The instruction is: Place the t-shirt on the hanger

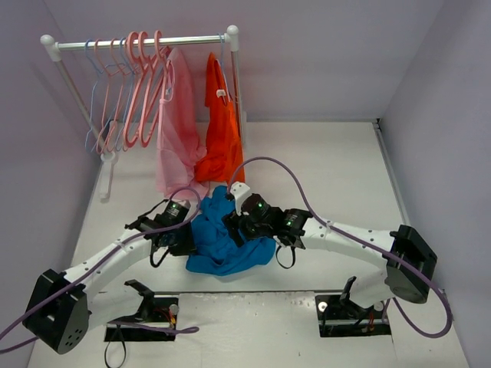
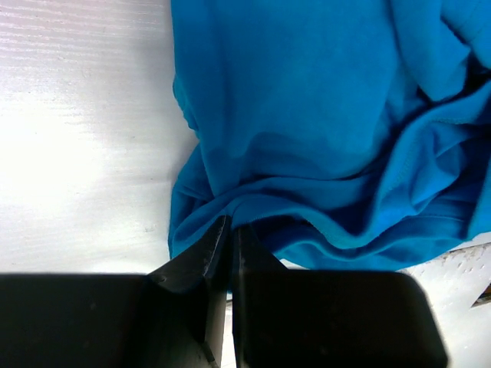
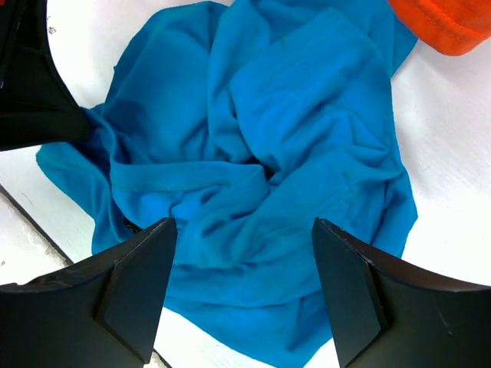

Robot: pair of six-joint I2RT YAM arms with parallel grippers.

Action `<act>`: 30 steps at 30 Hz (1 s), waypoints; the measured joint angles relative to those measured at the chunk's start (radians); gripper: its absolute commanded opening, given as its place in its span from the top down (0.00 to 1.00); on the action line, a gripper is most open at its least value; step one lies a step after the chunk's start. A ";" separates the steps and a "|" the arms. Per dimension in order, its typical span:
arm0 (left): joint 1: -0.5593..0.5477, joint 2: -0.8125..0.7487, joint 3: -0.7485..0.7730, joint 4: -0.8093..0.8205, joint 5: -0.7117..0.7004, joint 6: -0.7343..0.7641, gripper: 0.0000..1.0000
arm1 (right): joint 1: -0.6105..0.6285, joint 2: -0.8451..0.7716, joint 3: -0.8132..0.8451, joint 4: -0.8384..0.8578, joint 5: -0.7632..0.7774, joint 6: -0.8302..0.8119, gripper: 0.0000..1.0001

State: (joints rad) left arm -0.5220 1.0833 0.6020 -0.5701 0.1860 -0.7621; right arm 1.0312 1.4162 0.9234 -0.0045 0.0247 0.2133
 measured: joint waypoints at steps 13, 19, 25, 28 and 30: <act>0.000 -0.048 -0.003 -0.014 -0.006 -0.001 1.00 | 0.110 0.085 0.000 -0.009 0.117 0.012 0.54; 0.000 -0.069 -0.003 -0.030 -0.014 -0.001 1.00 | 0.116 0.118 0.000 -0.010 0.145 0.026 0.75; 0.000 -0.091 -0.003 -0.043 -0.027 -0.001 1.00 | 0.116 0.119 0.000 -0.025 0.164 0.027 1.00; 0.000 -0.094 -0.002 -0.050 -0.029 0.000 1.00 | 0.116 0.121 0.000 -0.030 0.174 0.026 1.00; 0.000 -0.095 0.001 -0.058 -0.030 0.003 1.00 | 0.116 0.121 0.000 -0.033 0.184 0.026 1.00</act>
State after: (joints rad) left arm -0.5220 0.9881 0.6034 -0.6278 0.1563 -0.7594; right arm 1.1469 1.5375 0.9237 -0.0372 0.2086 0.2394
